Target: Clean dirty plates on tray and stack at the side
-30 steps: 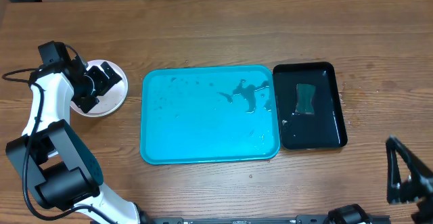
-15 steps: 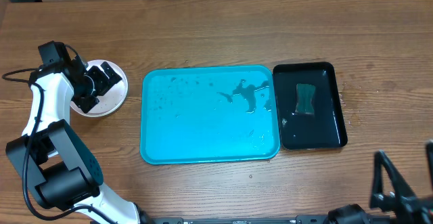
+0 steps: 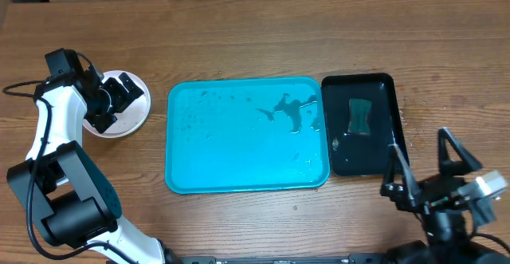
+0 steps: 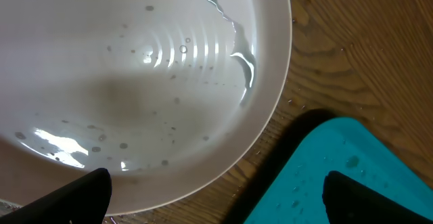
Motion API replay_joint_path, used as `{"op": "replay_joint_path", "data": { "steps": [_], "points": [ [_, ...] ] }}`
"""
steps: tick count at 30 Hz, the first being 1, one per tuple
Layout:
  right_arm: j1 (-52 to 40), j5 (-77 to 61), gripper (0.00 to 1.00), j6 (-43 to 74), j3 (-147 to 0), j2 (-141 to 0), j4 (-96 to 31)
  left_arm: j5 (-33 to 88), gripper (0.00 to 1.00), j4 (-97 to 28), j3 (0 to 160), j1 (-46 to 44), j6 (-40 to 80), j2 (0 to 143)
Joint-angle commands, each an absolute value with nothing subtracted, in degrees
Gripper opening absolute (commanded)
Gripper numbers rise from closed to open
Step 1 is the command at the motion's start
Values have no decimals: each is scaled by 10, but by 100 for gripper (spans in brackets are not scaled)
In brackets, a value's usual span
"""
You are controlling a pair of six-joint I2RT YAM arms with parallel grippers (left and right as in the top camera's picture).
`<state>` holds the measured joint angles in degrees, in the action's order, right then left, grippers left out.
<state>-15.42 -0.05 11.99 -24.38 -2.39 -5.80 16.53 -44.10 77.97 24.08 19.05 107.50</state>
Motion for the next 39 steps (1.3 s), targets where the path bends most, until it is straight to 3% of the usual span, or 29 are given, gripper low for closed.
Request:
{"op": "replay_joint_path", "data": {
  "steps": [1,8,16,31,39],
  "points": [
    [-155,-16,100,121,-170,-3,30,171,100,-441,776,240,178,1081],
    [-125,-18,100,121,-58,-2,187,171,100,-441,776,240,178,1081],
    [-80,-18,100,121,-7,-2,201,171,100,-441,776,240,178,1081],
    [-72,-10,100,91,-4,-2,-44,171,100,-441,776,240,178,1081],
    [-21,-10,100,9,-4,-2,-48,171,100,-441,776,240,178,1081]
  ]
}}
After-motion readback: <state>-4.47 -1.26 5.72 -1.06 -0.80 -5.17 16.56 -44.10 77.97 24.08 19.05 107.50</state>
